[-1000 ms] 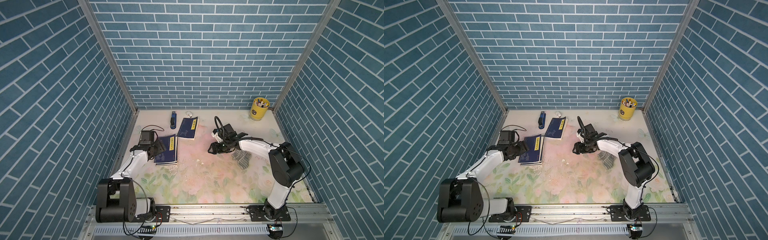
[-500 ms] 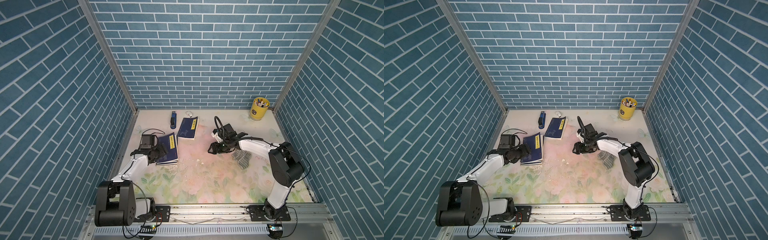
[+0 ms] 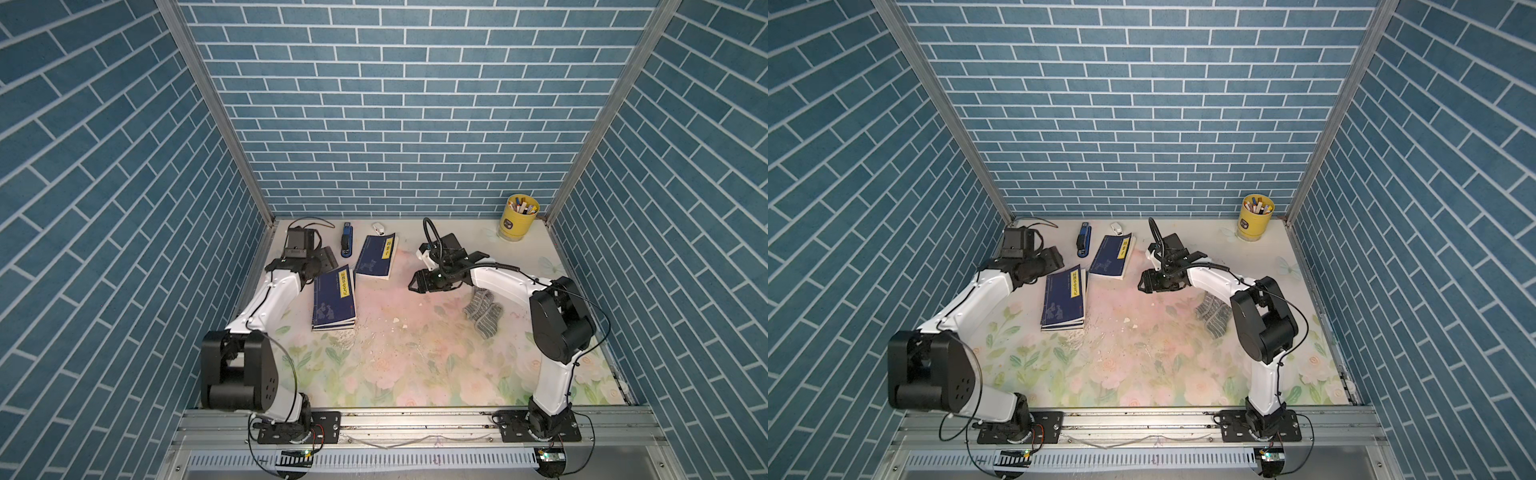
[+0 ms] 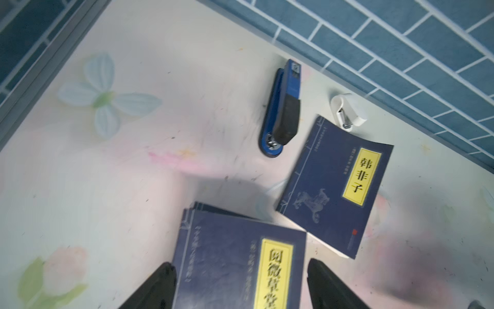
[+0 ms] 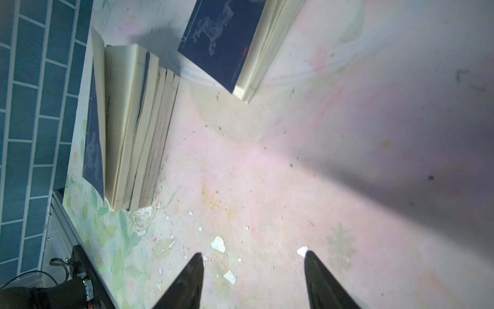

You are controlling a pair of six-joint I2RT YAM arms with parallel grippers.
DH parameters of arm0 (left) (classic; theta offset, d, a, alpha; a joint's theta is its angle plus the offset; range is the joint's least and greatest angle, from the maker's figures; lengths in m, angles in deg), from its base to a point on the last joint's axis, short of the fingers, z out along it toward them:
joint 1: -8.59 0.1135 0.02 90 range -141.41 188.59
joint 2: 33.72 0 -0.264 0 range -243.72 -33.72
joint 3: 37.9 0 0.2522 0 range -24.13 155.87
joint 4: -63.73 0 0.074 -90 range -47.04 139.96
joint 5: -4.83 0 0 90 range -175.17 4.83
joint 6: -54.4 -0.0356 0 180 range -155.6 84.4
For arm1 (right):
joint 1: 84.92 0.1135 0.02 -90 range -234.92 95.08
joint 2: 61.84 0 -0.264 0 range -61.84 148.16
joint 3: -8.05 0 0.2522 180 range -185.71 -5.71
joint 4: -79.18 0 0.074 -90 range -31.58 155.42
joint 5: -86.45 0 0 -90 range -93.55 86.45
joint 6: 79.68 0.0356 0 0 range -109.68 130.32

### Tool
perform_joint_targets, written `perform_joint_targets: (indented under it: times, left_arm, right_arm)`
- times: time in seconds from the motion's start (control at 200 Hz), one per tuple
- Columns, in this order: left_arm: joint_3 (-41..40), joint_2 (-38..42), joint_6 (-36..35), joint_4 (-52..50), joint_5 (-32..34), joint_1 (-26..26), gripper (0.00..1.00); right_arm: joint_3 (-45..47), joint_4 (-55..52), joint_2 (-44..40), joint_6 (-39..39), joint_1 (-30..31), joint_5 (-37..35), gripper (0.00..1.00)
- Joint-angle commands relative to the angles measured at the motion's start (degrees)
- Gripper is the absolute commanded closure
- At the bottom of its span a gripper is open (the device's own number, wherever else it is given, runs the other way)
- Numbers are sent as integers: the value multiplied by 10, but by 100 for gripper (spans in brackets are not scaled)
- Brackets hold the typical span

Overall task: Wipe the cover of the book
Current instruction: Place the book on the book, then move the book to the center of the board.

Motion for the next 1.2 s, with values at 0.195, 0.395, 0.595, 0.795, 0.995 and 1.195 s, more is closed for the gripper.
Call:
perform_joint_targets:
  times: [0.195, 0.395, 0.595, 0.795, 0.995, 1.195]
  left_arm:
    - [197, -237, -48, 5, -35, -77, 23]
    - [269, -334, -48, 0, -36, -82, 25]
    - [336, -409, -56, -18, -36, -82, 29]
    - [385, -455, -64, -42, -29, -82, 28]
    - [384, -469, -68, -44, -66, -82, 38]
    - [333, -449, -61, -3, -144, -84, 62]
  right_arm:
    - [-173, -33, 135, 16, 0, -45, 42]
    - [-265, -28, 213, 55, -4, -48, 49]
    - [-343, -27, 278, 86, -4, -30, 52]
    - [-396, -37, 323, 95, -4, -23, 52]
    - [-428, -56, 354, 94, -4, -30, 59]
    - [-412, -51, 357, 91, -3, -45, 70]
